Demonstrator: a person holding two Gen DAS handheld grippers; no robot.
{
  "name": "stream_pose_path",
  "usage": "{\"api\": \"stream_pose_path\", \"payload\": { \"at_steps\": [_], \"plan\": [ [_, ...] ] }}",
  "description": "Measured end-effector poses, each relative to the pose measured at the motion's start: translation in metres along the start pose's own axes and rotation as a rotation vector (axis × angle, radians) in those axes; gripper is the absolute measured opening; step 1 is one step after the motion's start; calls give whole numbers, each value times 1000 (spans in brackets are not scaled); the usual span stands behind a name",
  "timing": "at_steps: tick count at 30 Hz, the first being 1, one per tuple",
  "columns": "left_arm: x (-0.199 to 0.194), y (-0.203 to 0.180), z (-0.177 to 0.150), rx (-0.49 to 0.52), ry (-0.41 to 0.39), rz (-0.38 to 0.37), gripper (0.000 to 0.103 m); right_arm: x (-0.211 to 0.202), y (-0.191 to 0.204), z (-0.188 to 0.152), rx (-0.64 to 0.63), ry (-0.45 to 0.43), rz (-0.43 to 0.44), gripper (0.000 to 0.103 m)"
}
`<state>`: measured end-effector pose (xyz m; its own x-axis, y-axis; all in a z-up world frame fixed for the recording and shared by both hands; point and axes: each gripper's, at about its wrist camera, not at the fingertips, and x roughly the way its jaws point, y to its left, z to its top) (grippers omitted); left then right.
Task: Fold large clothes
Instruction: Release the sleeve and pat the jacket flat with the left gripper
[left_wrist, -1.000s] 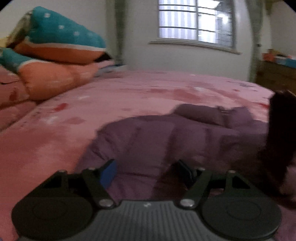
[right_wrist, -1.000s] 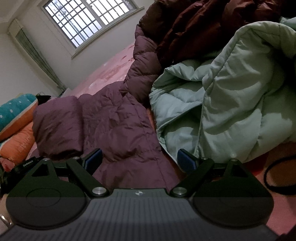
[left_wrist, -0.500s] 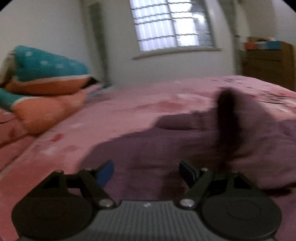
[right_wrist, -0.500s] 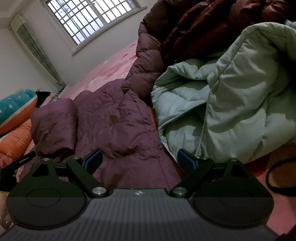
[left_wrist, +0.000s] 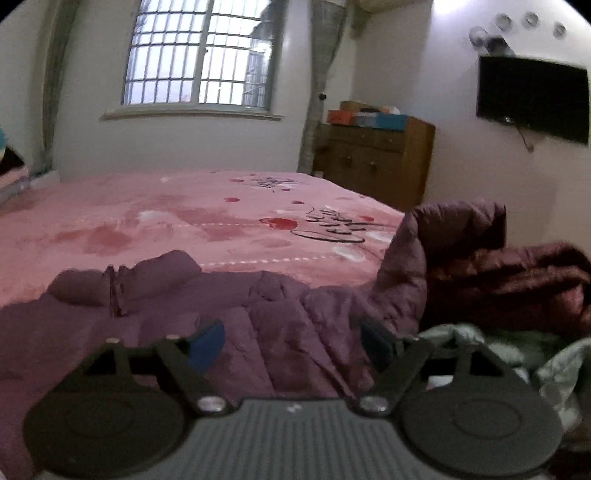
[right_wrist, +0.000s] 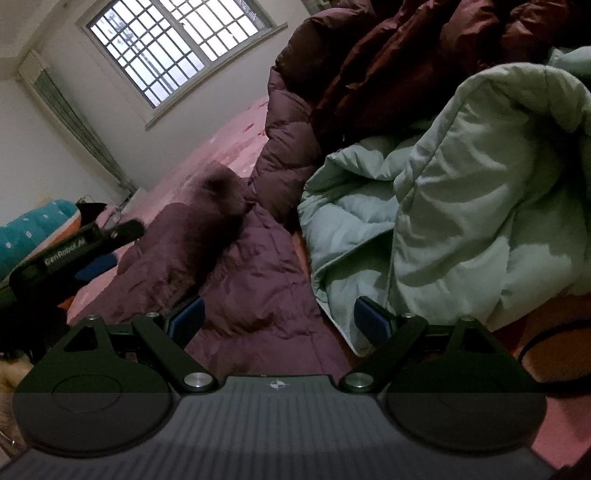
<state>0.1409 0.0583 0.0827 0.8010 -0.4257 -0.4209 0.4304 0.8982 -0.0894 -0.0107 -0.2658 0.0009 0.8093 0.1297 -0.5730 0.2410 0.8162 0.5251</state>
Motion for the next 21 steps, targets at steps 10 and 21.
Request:
{"api": "stream_pose_path", "payload": {
  "at_steps": [10, 21],
  "plan": [
    [35, 24, -36, -3, 111, 246, 82, 2, 0, 0, -5, 24, -3, 103],
    [41, 20, -55, 42, 103, 290, 87, 11, 4, -6, -38, 62, -41, 103]
  ]
}}
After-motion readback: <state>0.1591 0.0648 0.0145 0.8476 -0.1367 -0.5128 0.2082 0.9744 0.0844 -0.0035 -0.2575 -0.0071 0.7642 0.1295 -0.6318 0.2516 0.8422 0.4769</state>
